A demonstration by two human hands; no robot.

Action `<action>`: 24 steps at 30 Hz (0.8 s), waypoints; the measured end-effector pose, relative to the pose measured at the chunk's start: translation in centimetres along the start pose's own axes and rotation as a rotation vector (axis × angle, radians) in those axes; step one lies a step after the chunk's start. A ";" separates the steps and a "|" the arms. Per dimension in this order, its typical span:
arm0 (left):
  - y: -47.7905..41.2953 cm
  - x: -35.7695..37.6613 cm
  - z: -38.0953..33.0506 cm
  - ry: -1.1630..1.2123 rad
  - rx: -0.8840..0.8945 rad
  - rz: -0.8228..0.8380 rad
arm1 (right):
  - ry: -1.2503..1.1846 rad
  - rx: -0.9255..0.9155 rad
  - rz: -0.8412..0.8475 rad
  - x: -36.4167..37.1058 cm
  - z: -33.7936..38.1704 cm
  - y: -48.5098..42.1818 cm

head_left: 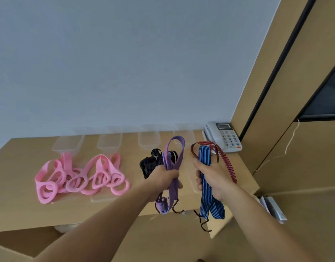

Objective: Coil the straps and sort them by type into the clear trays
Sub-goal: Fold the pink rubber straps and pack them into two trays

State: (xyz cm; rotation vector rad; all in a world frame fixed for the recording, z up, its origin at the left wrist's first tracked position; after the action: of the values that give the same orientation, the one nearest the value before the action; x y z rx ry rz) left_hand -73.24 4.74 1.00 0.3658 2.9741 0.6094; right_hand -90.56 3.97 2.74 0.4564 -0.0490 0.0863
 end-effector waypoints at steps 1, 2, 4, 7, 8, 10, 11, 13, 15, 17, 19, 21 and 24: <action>-1.2 0.9 0.0 -0.002 -0.026 0.028 | -0.045 0.021 -0.006 -1.1 -0.1 -0.9; -2.5 1.8 -0.2 0.001 -0.055 0.055 | -0.076 0.035 -0.009 -2.2 0.0 -1.9; -5.3 3.6 -1.0 0.009 -0.122 0.062 | -0.090 0.043 -0.025 -4.7 0.6 -4.2; -10.4 6.2 -2.5 -0.038 -0.187 0.014 | -0.098 0.063 -0.058 -8.2 1.9 -8.6; -12.3 7.0 -2.9 -0.074 -0.184 -0.017 | -0.106 0.074 -0.055 -9.1 2.4 -10.3; -16.0 8.4 -3.2 -0.217 -0.163 -0.100 | -0.103 0.090 -0.041 -10.5 3.2 -13.6; -17.6 8.9 -3.1 -0.288 -0.158 -0.137 | -0.085 0.097 -0.039 -11.1 3.5 -15.2; -20.2 9.8 -2.6 -0.374 -0.177 -0.171 | -0.038 0.120 -0.038 -12.0 3.5 -18.1; -21.8 10.5 -1.7 -0.440 -0.236 -0.184 | -0.004 0.140 -0.050 -12.6 3.2 -20.5; -22.8 11.1 -0.9 -0.516 -0.287 -0.237 | 0.114 0.137 -0.069 -13.1 2.4 -22.2; -23.4 11.6 -0.3 -0.600 -0.292 -0.305 | 0.273 0.118 -0.052 -13.4 1.5 -23.1; -23.9 12.1 0.3 -0.566 -0.298 -0.313 | 0.434 0.091 -0.017 -13.5 0.8 -23.6; -24.6 12.4 0.8 -0.534 -0.322 -0.345 | 0.713 0.035 -0.010 -13.4 0.3 -24.2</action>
State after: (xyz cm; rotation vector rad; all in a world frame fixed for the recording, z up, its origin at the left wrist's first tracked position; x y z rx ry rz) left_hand -90.46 -13.85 -9.90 -0.0173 2.3064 0.7824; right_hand -101.59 -18.82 -8.45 0.4398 0.6559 0.2365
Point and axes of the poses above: each hand's wrist, its own y-axis away from the middle knuckle, its own x-axis out of the palm, z = x × y, the point moved 1 cm from there along -y, towards the middle knuckle, and after that the axes turned 5 degrees about z, right-handed, at the moved point
